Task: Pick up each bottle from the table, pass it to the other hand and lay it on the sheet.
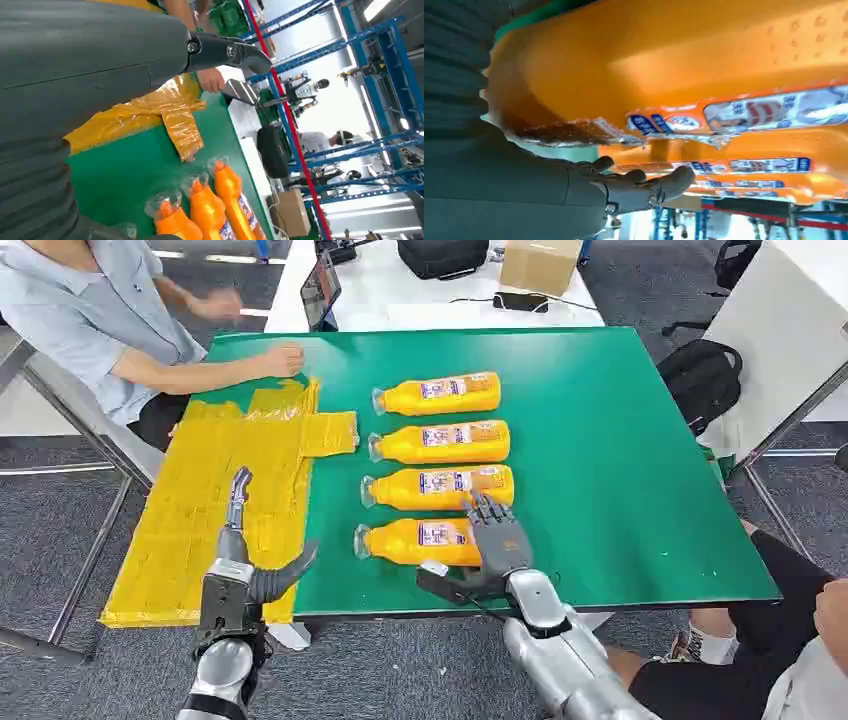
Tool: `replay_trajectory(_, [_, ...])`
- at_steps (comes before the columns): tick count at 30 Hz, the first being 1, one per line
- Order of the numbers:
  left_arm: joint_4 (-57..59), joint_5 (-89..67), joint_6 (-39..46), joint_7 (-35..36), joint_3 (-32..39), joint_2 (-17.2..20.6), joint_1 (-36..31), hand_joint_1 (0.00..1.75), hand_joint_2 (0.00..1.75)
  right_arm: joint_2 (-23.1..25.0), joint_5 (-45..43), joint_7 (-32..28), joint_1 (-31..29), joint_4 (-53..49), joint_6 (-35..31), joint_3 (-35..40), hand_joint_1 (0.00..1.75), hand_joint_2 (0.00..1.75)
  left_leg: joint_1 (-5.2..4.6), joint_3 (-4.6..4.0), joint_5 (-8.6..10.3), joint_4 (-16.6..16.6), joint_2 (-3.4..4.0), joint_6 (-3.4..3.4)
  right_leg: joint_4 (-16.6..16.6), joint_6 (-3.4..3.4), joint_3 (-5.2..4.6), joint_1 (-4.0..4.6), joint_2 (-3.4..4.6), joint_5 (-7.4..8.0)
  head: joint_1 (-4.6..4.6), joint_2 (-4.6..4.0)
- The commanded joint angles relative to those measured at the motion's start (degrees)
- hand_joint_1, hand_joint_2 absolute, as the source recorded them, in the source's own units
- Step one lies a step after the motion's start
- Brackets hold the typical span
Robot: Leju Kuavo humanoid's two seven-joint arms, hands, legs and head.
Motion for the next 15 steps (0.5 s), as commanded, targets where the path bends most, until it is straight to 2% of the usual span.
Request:
replay_trajectory(1, [6.6, 0.1, 0.9, -0.1, -1.0, 0.4, -3.3, 0.0, 1.75, 2.3, 0.0, 0.4, -6.0, 15.5, -0.8, -1.5, 0.0, 1.75, 0.04, -0.03, 0.09, 0.0, -0.02, -0.01, -0.1, -0.08, 0.0, 0.05, -0.05, 0.1, 0.0, 0.0])
replay_trajectory(2, [6.6, 0.3, 0.9, 0.0, -1.2, 0.7, -3.2, 0.0, 1.75, 2.3, -0.6, -0.1, -6.4, 16.3, 0.7, -1.7, 1.69, 1.75, 0.01, 0.0, 0.07, 0.0, -0.05, -0.01, 0.0, -0.06, 0.03, 0.01, -0.06, 0.06, 0.0, 0.0])
replay_trajectory(4, [6.6, 0.3, 0.9, 0.0, -1.2, 0.7, -3.2, 0.0, 1.75, 2.3, -0.6, -0.1, -6.4, 16.3, 0.7, -1.7, 1.75, 1.75, 0.03, -0.04, 0.09, 0.0, -0.04, -0.01, 0.0, -0.08, -0.01, 0.04, -0.05, 0.09, 0.0, 0.0])
replay_trajectory(8, [5.9, 1.1, 0.3, 0.3, -1.0, 1.2, -2.9, 0.0, 1.75, 1.9, -1.1, -1.1, -5.9, 16.9, 4.4, -0.9, 1.75, 1.75, 0.01, 0.01, 0.07, 0.0, -0.03, -0.01, 0.0, -0.09, 0.03, 0.01, -0.04, 0.08, -0.02, 0.0])
replay_trajectory(15, [4.6, 2.1, -1.1, 0.6, -0.6, 1.2, -2.4, 0.0, 1.75, 2.0, -2.2, -3.0, -3.5, 14.7, 4.8, 0.0, 1.75, 1.75, 0.05, 0.25, 0.05, 0.0, -0.07, -0.02, -0.1, -0.17, 0.3, 0.06, -0.1, 0.11, 0.02, 0.0])
